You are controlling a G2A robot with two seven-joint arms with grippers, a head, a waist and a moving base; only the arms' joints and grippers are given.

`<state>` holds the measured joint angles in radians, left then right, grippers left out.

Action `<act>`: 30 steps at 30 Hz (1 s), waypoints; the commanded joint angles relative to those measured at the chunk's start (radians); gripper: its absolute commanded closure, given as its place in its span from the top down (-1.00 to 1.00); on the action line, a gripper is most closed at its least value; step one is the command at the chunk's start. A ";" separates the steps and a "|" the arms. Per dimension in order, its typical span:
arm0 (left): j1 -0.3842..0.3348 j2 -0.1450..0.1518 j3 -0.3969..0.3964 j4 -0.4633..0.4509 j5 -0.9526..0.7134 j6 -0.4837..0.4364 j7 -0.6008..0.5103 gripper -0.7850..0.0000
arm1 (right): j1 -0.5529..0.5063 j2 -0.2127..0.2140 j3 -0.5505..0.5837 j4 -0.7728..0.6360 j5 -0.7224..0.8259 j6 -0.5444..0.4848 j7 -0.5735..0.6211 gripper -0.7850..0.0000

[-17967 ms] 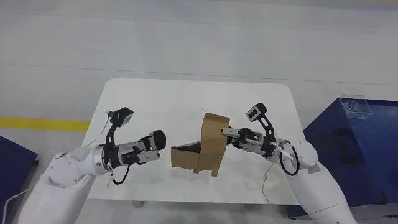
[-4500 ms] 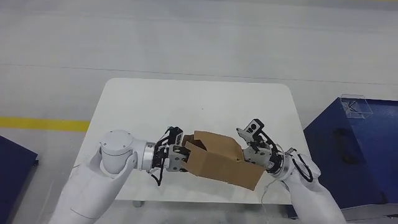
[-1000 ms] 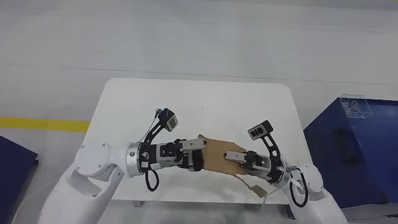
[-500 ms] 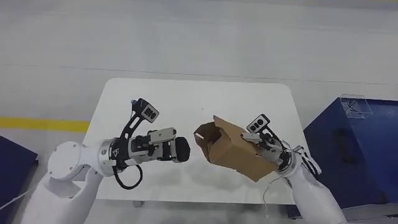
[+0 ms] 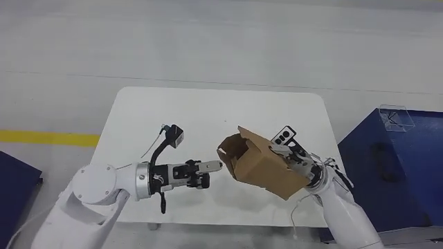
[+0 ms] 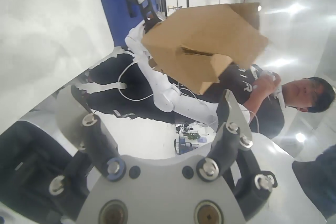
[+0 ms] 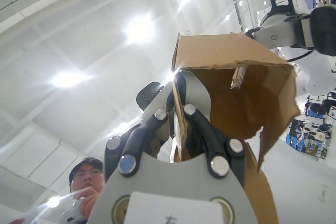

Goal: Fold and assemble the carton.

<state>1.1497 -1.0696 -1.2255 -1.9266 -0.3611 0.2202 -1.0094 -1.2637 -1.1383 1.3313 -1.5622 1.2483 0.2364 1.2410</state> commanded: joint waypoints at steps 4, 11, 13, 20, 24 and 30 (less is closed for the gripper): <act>-0.032 -0.003 0.018 0.040 -0.008 0.008 0.014 1.00 | -0.007 0.001 0.011 -0.006 0.002 0.000 0.010 -1.00; -0.055 -0.005 0.046 0.048 -0.011 0.014 0.014 1.00 | -0.015 0.001 0.008 -0.014 -0.029 -0.007 0.019 -1.00; -0.058 -0.005 0.060 0.040 -0.005 0.017 0.006 1.00 | -0.014 0.001 0.005 -0.017 -0.043 -0.011 0.017 -1.00; -0.089 -0.009 0.100 0.065 0.013 0.075 0.023 1.00 | -0.014 0.001 -0.010 -0.027 -0.082 -0.019 0.026 -1.00; -0.101 -0.012 0.110 0.073 -0.010 0.077 0.024 1.00 | -0.012 0.001 -0.006 -0.026 -0.082 -0.023 0.031 -1.00; -0.088 -0.010 0.062 0.063 -0.087 0.038 0.040 1.00 | -0.004 0.002 0.014 -0.005 -0.032 0.007 0.030 -1.00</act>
<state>1.0555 -1.0801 -1.1483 -1.8611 -0.4221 0.2663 -0.9717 -1.2698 -1.1369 1.3434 -1.5709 1.2092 0.2330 1.2696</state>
